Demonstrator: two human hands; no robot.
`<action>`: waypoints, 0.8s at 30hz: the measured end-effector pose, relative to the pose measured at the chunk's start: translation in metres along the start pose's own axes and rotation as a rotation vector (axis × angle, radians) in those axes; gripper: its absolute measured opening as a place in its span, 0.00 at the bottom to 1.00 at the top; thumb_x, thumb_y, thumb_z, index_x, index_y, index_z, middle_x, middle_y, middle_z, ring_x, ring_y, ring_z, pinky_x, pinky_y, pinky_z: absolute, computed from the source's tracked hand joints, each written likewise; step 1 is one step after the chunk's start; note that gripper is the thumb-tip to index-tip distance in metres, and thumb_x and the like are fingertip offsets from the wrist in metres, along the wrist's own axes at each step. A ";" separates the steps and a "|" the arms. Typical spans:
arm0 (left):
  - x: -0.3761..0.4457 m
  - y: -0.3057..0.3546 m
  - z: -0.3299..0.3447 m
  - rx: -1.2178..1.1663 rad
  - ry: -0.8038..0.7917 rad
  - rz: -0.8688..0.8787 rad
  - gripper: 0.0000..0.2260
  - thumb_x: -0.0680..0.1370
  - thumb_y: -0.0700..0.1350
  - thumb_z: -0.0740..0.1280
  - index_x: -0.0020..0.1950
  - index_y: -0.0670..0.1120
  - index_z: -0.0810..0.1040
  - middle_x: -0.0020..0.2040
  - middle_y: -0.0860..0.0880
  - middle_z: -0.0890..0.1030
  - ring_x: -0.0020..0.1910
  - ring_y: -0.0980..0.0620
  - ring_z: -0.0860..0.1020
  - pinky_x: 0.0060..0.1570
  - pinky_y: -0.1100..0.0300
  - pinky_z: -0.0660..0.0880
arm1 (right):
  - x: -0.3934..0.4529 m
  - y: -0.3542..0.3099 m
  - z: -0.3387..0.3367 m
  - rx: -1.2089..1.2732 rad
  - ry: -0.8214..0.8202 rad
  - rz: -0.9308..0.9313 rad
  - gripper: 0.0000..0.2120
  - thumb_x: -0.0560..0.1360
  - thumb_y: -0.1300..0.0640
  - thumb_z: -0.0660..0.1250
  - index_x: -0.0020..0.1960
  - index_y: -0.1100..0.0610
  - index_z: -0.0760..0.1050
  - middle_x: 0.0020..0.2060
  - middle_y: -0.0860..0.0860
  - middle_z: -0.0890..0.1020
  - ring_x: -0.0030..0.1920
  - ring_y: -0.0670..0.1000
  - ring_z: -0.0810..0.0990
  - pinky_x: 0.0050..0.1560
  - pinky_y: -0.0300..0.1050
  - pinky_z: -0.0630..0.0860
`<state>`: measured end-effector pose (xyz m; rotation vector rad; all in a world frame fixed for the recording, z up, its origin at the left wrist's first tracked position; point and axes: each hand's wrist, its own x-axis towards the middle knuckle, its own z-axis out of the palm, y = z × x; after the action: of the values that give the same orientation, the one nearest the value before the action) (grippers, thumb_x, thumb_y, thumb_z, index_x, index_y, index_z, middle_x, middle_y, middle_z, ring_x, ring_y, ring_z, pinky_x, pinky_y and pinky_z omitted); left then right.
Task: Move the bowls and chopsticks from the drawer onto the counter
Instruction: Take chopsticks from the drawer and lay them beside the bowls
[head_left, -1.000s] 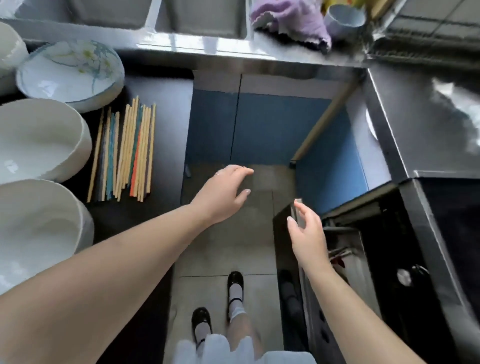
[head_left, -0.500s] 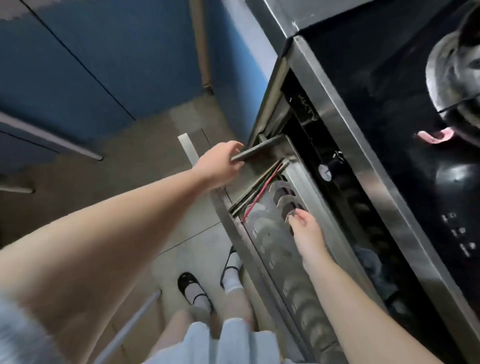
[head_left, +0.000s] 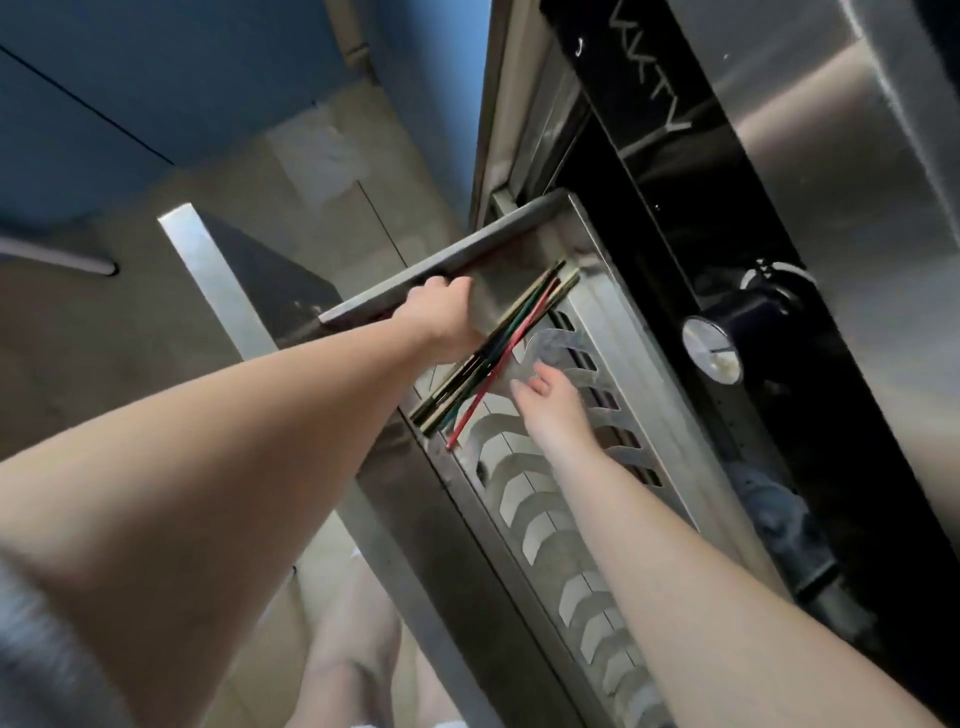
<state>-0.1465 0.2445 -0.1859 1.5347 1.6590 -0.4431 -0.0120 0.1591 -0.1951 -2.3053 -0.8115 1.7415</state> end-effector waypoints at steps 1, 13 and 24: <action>0.005 0.000 0.004 0.015 0.001 -0.006 0.30 0.73 0.51 0.68 0.73 0.46 0.63 0.68 0.39 0.69 0.66 0.37 0.70 0.64 0.46 0.71 | 0.007 0.000 0.002 -0.007 -0.001 0.001 0.25 0.80 0.54 0.61 0.76 0.54 0.61 0.72 0.51 0.69 0.70 0.53 0.69 0.67 0.49 0.66; 0.023 0.003 0.042 0.234 0.093 0.034 0.37 0.76 0.51 0.68 0.78 0.49 0.50 0.73 0.40 0.62 0.69 0.37 0.66 0.65 0.45 0.65 | 0.045 -0.010 0.021 -0.005 0.128 -0.058 0.26 0.78 0.56 0.62 0.75 0.55 0.63 0.69 0.53 0.72 0.67 0.53 0.72 0.64 0.47 0.68; 0.030 0.012 0.033 0.135 0.113 -0.002 0.26 0.75 0.44 0.67 0.71 0.44 0.62 0.67 0.39 0.67 0.66 0.36 0.68 0.62 0.46 0.67 | 0.050 -0.017 0.030 0.003 0.142 -0.033 0.22 0.77 0.56 0.63 0.70 0.52 0.70 0.64 0.48 0.78 0.63 0.52 0.76 0.62 0.48 0.72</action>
<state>-0.1227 0.2424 -0.2251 1.6841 1.7470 -0.4853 -0.0364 0.1917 -0.2399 -2.3676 -0.8160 1.5435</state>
